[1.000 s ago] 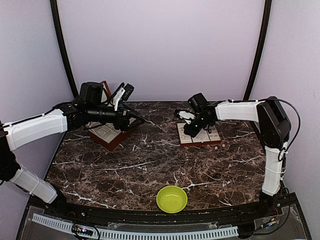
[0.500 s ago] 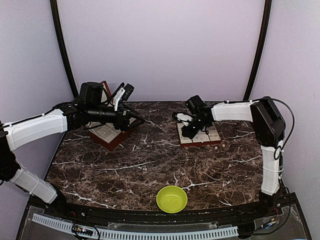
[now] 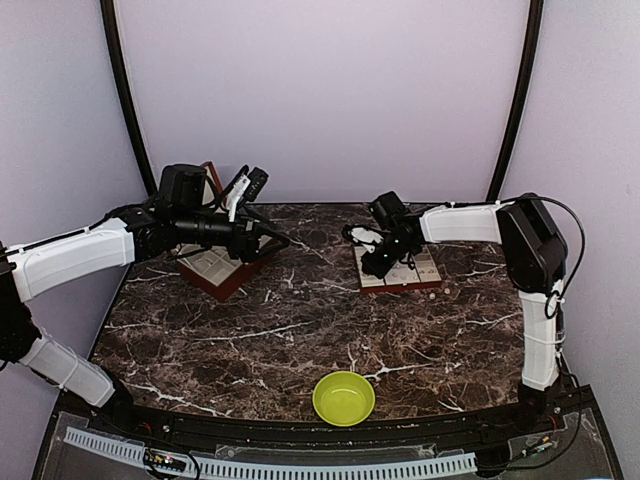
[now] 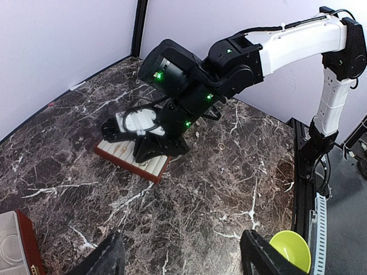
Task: Organize the mixed jewelry
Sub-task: Pick up the ring from the ring tray.
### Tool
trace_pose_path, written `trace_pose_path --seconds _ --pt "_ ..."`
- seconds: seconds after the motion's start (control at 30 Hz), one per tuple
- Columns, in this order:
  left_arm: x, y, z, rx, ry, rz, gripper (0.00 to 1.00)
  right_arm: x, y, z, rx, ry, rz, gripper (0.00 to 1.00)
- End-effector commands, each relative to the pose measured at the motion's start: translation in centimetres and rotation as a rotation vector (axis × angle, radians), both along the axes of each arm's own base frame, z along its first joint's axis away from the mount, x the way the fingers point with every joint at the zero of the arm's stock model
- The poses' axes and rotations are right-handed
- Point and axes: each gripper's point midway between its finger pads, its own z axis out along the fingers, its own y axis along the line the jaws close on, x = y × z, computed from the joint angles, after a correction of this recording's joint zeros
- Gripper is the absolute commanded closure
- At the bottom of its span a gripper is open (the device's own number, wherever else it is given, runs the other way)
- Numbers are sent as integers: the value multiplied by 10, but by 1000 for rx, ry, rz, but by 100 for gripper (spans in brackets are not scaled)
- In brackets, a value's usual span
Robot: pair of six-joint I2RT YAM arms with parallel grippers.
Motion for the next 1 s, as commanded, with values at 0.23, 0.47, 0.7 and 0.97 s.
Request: trace_pose_path --seconds 0.23,0.47,0.7,0.97 --pt "-1 0 2 -5 1 -2 28 -9 -9 3 -17 1 -25 84" --pt "-1 0 3 -6 3 -1 28 -13 -10 -1 -10 21 -30 91" --pt "0 0 1 -7 10 1 28 -17 -11 -6 -4 37 -43 95" --pt "10 0 0 -45 53 65 29 -8 -9 34 96 -51 -118 100"
